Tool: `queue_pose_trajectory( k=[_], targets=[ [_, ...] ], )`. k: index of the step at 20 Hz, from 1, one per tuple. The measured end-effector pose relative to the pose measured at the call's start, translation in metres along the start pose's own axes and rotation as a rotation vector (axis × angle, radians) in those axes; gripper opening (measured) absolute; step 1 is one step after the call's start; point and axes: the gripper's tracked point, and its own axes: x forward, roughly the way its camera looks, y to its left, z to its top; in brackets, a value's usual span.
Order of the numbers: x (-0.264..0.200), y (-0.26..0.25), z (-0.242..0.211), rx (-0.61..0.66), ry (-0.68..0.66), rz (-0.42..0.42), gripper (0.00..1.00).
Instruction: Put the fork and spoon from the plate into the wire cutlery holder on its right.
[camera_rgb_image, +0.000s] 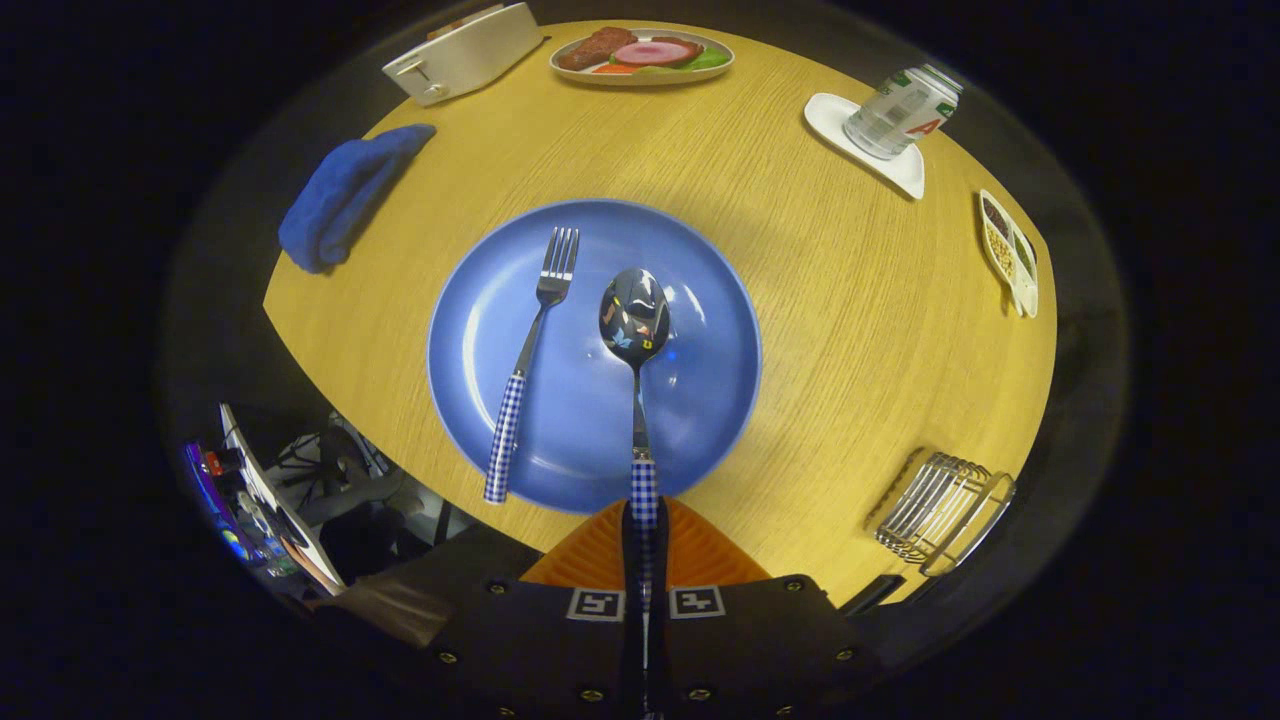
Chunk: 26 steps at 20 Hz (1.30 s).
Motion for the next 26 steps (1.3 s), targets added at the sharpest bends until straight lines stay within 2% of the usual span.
queue_pose_trajectory(
  k=[7, 14, 26],
  targets=[
    [-0.048, -0.032, -0.047, -0.044, 0.045, 0.012, 0.02],
    [-0.091, -0.087, -0.105, -0.055, 0.097, -0.033, 0.02],
    [-0.113, -0.177, -0.159, 0.052, 0.174, -0.112, 0.02]
  ],
)
